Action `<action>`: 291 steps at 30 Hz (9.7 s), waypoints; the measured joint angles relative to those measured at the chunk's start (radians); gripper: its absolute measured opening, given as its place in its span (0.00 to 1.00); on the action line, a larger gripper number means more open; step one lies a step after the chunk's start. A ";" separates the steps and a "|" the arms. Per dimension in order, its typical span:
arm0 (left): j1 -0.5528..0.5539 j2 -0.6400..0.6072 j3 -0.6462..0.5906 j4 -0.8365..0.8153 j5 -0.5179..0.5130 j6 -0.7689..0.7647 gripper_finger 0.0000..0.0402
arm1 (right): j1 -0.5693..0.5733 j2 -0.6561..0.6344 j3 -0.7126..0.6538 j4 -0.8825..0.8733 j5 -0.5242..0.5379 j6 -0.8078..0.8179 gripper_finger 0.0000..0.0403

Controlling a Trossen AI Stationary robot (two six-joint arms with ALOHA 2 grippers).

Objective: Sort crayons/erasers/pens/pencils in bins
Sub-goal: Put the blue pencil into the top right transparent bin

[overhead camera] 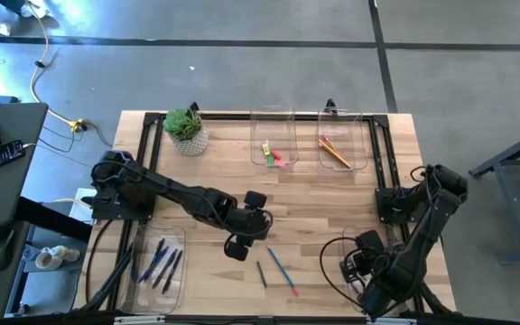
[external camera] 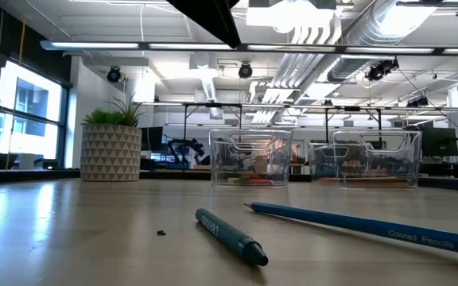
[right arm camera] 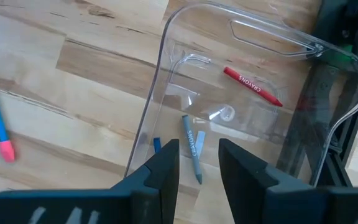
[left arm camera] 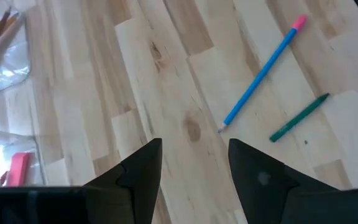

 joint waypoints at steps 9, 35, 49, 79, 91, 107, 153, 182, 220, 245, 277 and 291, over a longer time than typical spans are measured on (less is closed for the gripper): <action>-0.010 0.033 0.002 0.099 0.003 0.018 0.43 | -0.006 0.000 -0.001 0.000 0.000 0.000 0.26; -0.029 0.290 0.002 0.326 0.100 0.103 0.43 | -0.017 0.000 -0.002 0.000 0.008 -0.001 0.26; -0.029 0.385 0.001 0.337 0.149 0.137 0.43 | -0.017 0.000 -0.002 0.000 0.007 -0.001 0.26; 0.026 0.427 0.004 0.323 0.228 0.076 0.14 | -0.017 0.000 -0.003 0.000 0.003 0.000 0.26; 0.006 0.426 0.002 0.318 0.195 0.057 0.02 | -0.017 0.000 -0.003 0.000 0.005 0.007 0.26; 0.045 0.418 0.000 0.312 0.347 -0.040 0.00 | -0.017 -0.141 -0.003 0.000 0.249 -0.127 0.26; 0.189 0.393 0.000 0.440 0.744 -0.197 0.00 | -0.016 -0.552 -0.002 0.000 0.541 -0.692 0.26; 0.372 0.392 0.001 1.174 1.093 -0.448 0.00 | -0.078 -0.590 -0.002 0.017 0.663 -0.700 0.26; 0.408 -0.112 0.001 0.150 0.190 -0.014 0.00 | -0.412 -0.540 -0.001 0.361 0.461 -1.281 0.26; 0.152 -0.232 0.000 -0.447 -0.102 -0.625 0.00 | -0.528 -0.245 -0.001 0.442 0.117 -1.778 0.41; 0.041 -0.336 0.000 -0.829 -0.231 -0.974 0.00 | -0.580 0.156 -0.002 0.601 -0.102 -2.147 0.43; 0.199 -0.523 0.000 -0.826 -0.252 -0.778 0.00 | -0.595 0.275 -0.002 0.674 -0.185 -2.094 0.43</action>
